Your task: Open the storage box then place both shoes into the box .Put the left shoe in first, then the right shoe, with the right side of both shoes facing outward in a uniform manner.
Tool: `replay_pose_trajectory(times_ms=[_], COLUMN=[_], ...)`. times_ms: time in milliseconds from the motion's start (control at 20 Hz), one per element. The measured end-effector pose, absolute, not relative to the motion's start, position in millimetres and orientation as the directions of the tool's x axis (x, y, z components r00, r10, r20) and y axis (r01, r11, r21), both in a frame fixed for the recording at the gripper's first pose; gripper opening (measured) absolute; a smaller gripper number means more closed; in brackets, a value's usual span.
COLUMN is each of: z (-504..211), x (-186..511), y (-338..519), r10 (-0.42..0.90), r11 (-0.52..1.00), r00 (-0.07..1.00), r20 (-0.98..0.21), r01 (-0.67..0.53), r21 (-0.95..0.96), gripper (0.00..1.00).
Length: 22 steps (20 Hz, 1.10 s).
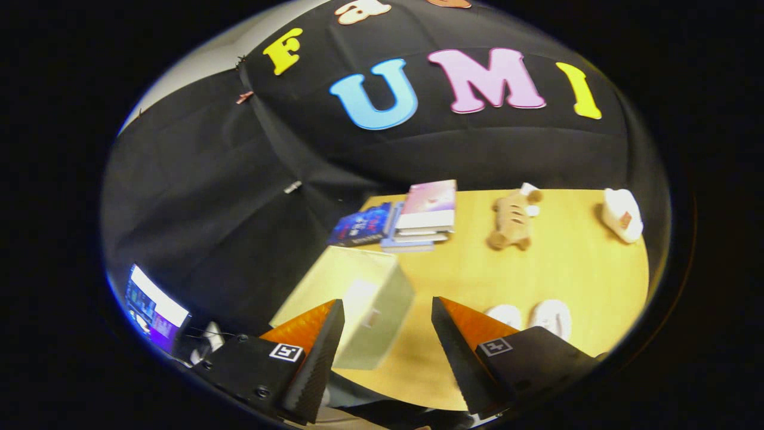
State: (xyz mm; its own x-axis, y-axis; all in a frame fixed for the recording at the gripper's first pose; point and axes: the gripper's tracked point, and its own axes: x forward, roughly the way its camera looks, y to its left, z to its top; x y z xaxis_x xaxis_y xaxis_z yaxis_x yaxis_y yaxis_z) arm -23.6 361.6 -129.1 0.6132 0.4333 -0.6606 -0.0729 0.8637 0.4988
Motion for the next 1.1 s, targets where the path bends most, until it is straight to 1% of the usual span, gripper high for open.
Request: replay_pose_trajectory(times_ms=[200, 350, 550, 700, 750, 900, 1000, 1100], z=[-203, -255, -316, -343, -351, -370, -379, -385], x=[-74, -105, -122, -119, -114, -97, -86, -76], y=[305, 289, 289, 291, 291, 291, 289, 294], r10=[0.318, 0.251, 0.229, 0.190, 0.176, 0.140, 0.112, 0.112], r11=[0.935, 0.965, 0.973, 0.981, 0.983, 0.990, 0.993, 0.992], r00=[0.532, 0.462, 0.389, 0.393, 0.402, 0.434, 0.451, 0.473], r20=[-0.785, -0.851, -0.892, -0.900, -0.898, -0.890, -0.886, -0.874], r01=[-0.040, -0.050, -0.095, -0.120, -0.112, -0.062, -0.029, -0.004], r21=[0.352, 0.257, 0.208, 0.155, 0.143, 0.126, 0.111, 0.125], gripper=[0.91, 0.88, 0.85, 0.81, 0.78, 0.76, 0.72, 0.65])
